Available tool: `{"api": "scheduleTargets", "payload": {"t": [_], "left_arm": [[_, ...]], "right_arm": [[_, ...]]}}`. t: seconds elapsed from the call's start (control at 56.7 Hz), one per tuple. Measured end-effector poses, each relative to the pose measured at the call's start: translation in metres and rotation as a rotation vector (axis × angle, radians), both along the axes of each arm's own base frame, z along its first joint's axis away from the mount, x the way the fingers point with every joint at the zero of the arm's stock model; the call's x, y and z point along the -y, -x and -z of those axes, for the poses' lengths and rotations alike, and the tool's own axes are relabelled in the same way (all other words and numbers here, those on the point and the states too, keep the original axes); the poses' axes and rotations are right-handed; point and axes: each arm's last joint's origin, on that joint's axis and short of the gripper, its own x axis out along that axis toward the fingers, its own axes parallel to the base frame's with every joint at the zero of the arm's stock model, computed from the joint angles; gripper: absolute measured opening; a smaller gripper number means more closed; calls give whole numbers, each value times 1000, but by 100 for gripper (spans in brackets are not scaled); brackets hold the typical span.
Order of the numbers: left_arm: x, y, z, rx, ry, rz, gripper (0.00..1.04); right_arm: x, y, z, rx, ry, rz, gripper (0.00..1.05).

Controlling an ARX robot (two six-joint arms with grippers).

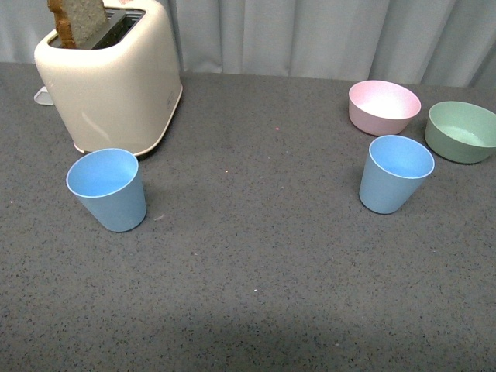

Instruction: Stack blue cups with both arms

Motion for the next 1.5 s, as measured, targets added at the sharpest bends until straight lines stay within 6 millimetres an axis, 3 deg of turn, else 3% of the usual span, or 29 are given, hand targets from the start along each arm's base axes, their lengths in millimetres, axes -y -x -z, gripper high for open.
{"api": "scheduleTargets", "payload": {"t": [0.141,0.229,0.335,0.582,0.865,0.971,1.218,1.5], "left_arm": [[0,0,0,0,0,-1,98],[0,-4,4,-274,79,-212,98],[-1,-17,7,-366,121,-254,98],[-3,-68,-3,-464,202,-173,98],[4,-156,15,-753,221,-88,98],[10,-178,20,-823,223,-83,98],[27,-214,34,-945,251,-60,98],[35,-239,58,-1040,269,-102,98]], "right_arm": [[0,0,0,0,0,0,95],[0,0,0,0,0,0,95],[0,0,0,0,0,0,95],[0,0,0,0,0,0,95],[0,0,0,0,0,0,95],[0,0,0,0,0,0,95],[0,0,0,0,0,0,95],[0,0,0,0,0,0,95]]}}
